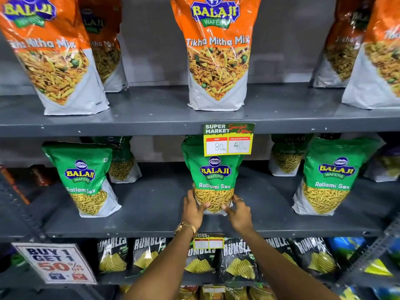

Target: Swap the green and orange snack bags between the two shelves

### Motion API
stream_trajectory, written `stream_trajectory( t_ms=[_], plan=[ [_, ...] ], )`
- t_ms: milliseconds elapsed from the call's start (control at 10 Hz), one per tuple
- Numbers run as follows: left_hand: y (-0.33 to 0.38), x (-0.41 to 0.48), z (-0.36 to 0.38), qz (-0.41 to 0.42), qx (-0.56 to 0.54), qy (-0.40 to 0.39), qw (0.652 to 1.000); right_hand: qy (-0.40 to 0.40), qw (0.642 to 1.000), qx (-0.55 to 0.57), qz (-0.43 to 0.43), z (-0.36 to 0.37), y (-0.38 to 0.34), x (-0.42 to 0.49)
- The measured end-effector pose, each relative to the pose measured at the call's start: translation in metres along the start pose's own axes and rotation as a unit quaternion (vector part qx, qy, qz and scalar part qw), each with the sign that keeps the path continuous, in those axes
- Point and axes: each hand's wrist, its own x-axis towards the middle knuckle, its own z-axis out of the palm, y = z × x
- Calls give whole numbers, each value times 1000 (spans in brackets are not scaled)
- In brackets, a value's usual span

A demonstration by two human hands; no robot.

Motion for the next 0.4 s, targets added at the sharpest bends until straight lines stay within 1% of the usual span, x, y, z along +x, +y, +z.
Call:
stream_trajectory(
  t_ms=[200, 300, 400],
  plan=[
    [-1, 3, -1, -25, -11, -16, 1000, -23, 999, 25, 19, 3, -1, -2],
    [3, -2, -6, -23, -21, -36, 999, -38, 999, 5, 23, 1, -4, -4],
    [6, -4, -3, -7, -77, -11, 997, -32, 999, -5, -4, -6, -11, -4]
  ],
)
